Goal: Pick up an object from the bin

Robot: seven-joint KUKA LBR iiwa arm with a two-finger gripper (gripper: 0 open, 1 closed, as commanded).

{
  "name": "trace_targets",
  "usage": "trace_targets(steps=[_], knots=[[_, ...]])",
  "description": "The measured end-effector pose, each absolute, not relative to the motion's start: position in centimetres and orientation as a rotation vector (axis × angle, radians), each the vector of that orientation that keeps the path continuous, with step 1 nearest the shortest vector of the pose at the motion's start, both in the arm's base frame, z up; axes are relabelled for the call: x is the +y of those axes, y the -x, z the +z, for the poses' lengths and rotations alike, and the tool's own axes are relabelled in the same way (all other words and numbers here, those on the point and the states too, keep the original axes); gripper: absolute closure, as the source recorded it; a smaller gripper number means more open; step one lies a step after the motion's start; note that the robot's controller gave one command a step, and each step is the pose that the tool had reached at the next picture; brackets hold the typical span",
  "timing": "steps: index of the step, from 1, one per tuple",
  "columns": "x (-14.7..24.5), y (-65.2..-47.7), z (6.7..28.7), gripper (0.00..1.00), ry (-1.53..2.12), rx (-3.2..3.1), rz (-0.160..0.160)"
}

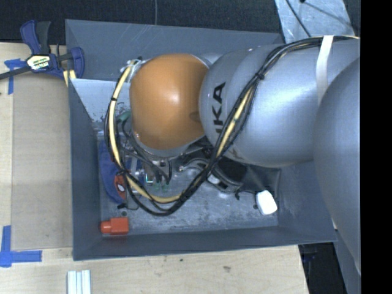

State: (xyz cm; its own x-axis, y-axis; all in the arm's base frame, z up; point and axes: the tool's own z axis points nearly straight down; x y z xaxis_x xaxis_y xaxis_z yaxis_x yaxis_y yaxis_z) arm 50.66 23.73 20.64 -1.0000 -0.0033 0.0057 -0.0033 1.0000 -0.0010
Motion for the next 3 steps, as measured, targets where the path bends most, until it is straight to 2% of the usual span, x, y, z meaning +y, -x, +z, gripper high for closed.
trace_targets(steps=[1,2,3], knots=[[22.8,-52.3,7.0,0.00,0.537,-3.104,-0.008],[24.4,-51.3,10.1,0.00,-0.198,-3.142,-0.005],[23.9,-54.4,10.2,0.00,0.303,-3.131,-0.003]])
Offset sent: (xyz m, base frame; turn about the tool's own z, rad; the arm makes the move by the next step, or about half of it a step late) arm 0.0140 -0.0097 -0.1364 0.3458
